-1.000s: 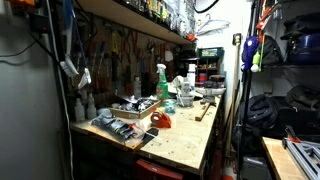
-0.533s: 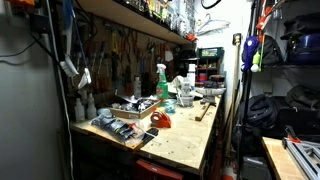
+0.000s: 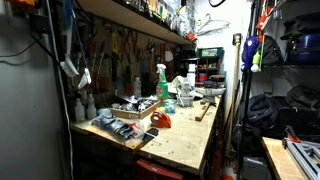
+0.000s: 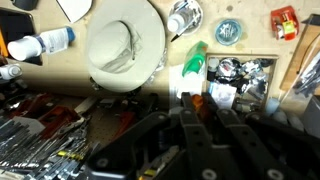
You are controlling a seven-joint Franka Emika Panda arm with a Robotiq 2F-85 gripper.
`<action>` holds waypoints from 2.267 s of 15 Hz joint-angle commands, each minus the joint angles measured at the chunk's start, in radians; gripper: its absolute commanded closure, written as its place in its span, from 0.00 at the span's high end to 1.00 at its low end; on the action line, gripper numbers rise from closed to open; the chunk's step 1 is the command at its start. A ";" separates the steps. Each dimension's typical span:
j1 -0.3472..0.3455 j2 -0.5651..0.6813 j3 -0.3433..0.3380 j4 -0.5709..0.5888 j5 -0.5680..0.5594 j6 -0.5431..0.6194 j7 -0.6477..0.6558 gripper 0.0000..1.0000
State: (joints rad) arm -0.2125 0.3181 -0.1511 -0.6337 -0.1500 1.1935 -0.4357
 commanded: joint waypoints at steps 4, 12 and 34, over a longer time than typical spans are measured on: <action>0.060 -0.022 -0.005 -0.077 -0.160 -0.116 -0.166 0.04; 0.009 -0.037 -0.008 -0.118 -0.181 -0.290 -0.464 0.04; -0.167 0.018 -0.103 -0.500 -0.143 -0.376 -0.355 0.04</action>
State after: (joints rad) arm -0.3956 0.3942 -0.2595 -0.9626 -0.3007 0.8179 -0.8117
